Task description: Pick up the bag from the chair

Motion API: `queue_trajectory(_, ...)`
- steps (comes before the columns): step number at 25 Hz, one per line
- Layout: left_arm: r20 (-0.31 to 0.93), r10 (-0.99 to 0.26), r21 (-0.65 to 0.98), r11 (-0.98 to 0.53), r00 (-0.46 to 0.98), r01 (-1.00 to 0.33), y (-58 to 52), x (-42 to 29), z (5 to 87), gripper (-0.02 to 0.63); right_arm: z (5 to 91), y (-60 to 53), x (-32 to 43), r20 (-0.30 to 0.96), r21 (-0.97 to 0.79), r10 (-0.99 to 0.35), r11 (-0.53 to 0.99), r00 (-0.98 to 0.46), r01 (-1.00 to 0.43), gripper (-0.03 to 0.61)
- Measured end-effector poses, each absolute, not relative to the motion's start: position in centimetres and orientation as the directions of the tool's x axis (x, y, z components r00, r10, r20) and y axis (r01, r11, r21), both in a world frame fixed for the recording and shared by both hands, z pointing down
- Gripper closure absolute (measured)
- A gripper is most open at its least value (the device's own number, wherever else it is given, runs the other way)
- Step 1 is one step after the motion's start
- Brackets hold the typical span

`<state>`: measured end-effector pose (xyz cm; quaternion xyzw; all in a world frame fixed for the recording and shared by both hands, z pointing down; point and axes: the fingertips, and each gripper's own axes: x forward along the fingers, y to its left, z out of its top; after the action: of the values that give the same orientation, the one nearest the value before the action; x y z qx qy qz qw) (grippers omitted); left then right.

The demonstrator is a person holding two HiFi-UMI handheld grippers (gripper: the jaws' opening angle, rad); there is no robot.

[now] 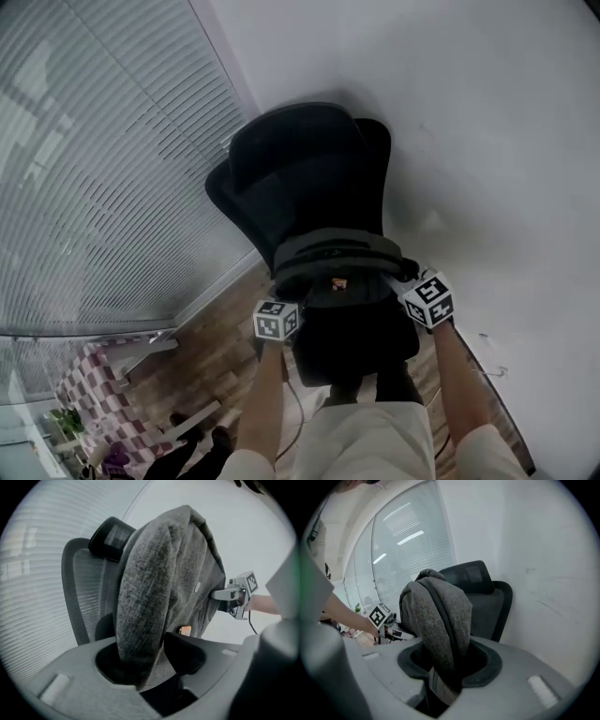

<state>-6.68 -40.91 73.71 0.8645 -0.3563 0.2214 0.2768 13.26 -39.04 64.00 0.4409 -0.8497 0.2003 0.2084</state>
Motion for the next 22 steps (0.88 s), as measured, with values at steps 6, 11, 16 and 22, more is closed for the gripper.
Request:
queue_trajectory(6, 0.564, -0.477, 0.29, -0.65, 0.674, -0.703, -39.7, -7.0, 68.7, 0.436, 58.9, -38.0, 12.6, 0.5, -0.169, -0.665, 0.553, -0.555, -0.816, 0.446)
queue_trajectory(11, 0.546, -0.514, 0.273, -0.637, 0.661, -0.721, -38.4, -7.1, 65.3, 0.443, 55.4, -37.3, 12.3, 0.476, -0.165, -0.657, 0.587, -0.585, -0.793, 0.453)
queue_trajectory(16, 0.529, -0.567, 0.228, -0.621, 0.631, -0.75, -36.9, -6.1, 62.0, 0.46, 52.4, -36.9, 13.2, 0.456, -0.166, -0.637, 0.625, -0.621, -0.763, 0.456)
queue_trajectory(22, 0.51, -0.649, 0.186, -0.557, 0.564, -0.809, -33.2, -6.2, 59.4, 0.462, 49.8, -34.4, 13.1, 0.448, -0.142, -0.585, 0.7, -0.675, -0.7, 0.457)
